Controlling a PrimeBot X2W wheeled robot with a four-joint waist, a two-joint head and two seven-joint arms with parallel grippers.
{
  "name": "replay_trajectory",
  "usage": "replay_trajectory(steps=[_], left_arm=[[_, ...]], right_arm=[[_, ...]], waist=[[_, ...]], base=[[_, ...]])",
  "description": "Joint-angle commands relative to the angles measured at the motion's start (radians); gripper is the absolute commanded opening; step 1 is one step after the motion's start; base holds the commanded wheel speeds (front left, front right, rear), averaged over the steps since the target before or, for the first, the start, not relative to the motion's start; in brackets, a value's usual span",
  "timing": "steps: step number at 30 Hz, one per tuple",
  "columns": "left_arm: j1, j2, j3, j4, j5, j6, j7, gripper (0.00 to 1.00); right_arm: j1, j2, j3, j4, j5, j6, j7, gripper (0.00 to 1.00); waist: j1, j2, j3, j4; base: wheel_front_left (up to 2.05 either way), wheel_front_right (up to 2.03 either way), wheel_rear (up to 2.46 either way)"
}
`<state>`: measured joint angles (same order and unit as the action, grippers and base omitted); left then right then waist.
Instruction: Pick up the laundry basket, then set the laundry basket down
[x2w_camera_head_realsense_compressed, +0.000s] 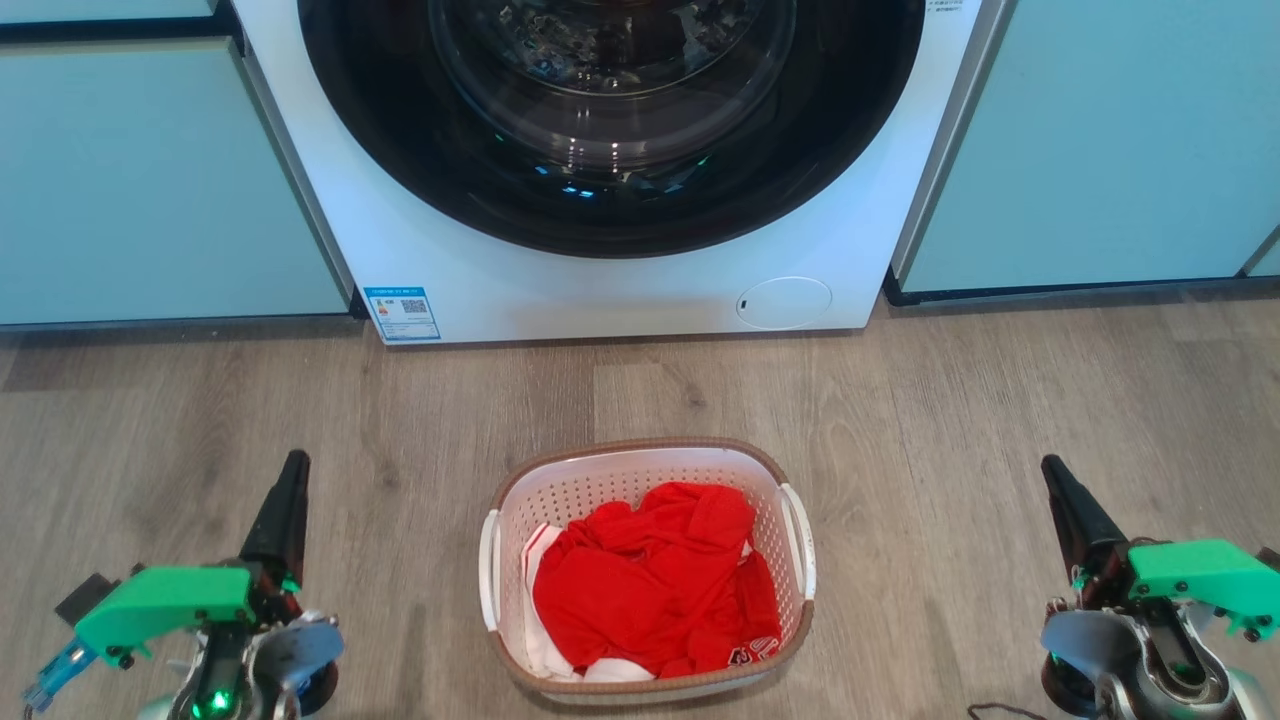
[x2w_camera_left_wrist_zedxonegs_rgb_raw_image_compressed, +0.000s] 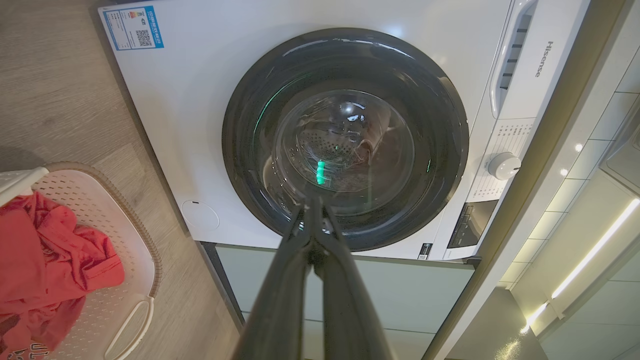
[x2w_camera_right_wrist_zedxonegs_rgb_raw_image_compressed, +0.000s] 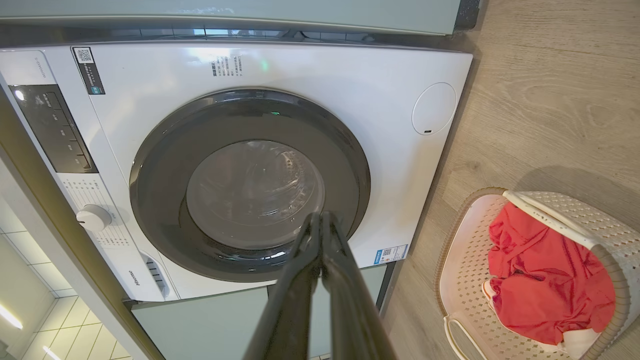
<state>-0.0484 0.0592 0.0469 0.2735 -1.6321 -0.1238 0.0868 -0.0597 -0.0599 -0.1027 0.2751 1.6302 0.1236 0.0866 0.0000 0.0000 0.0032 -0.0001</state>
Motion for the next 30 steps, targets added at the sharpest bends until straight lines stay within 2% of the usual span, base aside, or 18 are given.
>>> replay_trajectory(steps=[1, 30], left_arm=[[-0.057, 0.010, 0.040, -0.030, 0.001, -0.007, 0.005, 0.00], [-0.058, 0.005, 0.049, -0.029, 0.008, -0.007, 0.012, 0.00]], right_arm=[[-0.046, -0.009, 0.014, -0.032, -0.001, 0.007, 0.006, 0.00], [-0.047, -0.003, 0.006, -0.031, -0.007, 0.007, 0.013, 0.00]], waist=[[0.0000, 0.0000, 0.000, 0.000], [0.0000, 0.0000, 0.000, 0.000]], base=[[0.00, 0.00, 0.00], [0.00, 0.00, 0.00]])
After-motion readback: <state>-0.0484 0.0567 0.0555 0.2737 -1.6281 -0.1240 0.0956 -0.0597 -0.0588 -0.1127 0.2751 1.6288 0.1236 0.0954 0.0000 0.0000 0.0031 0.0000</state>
